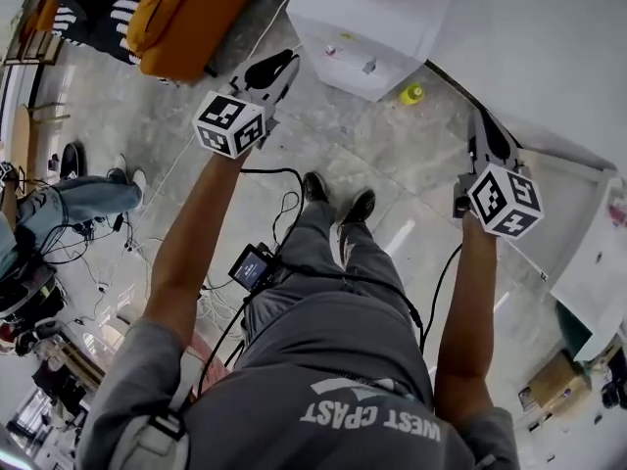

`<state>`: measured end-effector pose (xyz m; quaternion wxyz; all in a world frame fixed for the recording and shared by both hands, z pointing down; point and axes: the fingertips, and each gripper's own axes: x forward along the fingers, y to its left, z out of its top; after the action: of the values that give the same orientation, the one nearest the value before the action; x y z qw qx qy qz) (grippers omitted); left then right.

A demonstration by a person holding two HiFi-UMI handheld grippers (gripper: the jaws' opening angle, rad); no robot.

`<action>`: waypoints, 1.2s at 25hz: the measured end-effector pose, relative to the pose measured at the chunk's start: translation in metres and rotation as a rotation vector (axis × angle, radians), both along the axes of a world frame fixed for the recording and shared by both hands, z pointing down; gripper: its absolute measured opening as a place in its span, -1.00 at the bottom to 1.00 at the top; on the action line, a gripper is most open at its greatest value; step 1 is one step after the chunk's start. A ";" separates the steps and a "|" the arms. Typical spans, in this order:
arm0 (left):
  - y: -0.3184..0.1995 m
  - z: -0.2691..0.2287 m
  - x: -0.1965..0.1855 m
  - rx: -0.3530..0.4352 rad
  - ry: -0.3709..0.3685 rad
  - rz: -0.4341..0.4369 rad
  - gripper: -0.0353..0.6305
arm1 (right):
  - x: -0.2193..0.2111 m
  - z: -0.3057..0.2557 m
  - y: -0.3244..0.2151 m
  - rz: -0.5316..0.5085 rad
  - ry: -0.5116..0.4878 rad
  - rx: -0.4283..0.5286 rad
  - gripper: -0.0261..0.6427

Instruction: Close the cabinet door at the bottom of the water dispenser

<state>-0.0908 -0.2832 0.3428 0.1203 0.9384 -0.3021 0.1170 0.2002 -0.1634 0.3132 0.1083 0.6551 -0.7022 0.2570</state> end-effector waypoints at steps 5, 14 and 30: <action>0.006 -0.081 -0.015 0.113 0.021 -0.007 -0.71 | -0.015 -0.063 -0.004 -0.044 0.020 0.088 -0.83; 0.029 -0.208 -0.032 0.242 0.101 -0.050 -0.73 | -0.030 -0.170 0.002 -0.136 0.084 0.267 -0.83; 0.097 -0.324 -0.031 0.410 0.075 0.040 -0.76 | -0.063 -0.287 0.045 -0.260 0.197 0.436 -0.84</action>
<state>-0.1221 -0.1862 0.0193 -0.0643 0.9527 -0.2962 0.0205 0.1370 -0.1181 0.0261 0.0647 0.5890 -0.8053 0.0186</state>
